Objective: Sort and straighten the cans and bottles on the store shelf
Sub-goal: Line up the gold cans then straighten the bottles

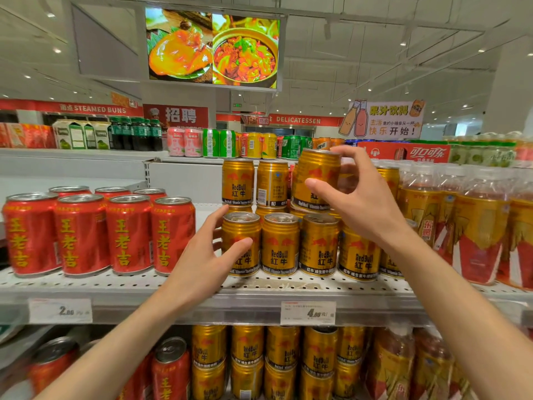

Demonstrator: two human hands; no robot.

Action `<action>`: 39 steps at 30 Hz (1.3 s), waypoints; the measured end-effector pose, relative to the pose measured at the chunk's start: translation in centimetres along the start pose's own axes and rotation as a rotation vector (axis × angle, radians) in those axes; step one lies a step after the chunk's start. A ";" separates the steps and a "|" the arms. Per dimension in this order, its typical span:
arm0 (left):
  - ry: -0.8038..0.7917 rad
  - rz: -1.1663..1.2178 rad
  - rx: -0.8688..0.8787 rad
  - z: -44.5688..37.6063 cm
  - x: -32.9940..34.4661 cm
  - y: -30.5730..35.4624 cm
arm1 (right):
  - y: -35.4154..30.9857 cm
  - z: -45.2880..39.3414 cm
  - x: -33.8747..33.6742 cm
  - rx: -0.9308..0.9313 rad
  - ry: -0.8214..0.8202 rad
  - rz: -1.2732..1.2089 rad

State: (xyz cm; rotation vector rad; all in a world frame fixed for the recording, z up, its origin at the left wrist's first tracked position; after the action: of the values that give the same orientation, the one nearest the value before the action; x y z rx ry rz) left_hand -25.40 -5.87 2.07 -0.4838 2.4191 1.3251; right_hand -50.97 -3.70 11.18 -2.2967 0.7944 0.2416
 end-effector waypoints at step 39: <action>-0.008 0.076 0.037 -0.4 0.1 -0.4 | -0.8 1.4 3.8 0.041 -0.562 0.450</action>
State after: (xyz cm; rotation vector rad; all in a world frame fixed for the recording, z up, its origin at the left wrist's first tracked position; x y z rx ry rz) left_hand -25.33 -6.44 1.95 -0.3801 2.4735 1.3077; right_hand -47.44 -4.16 9.17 -1.8372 0.9816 1.0084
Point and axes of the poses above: each hand's wrist, its own z-axis away from the middle knuckle, its own x-axis out of the palm, y = z × x, the point moved 2 cm from there along -z, towards the middle knuckle, and after that the axes turned 5 degrees about -z, right-handed, at the moved point
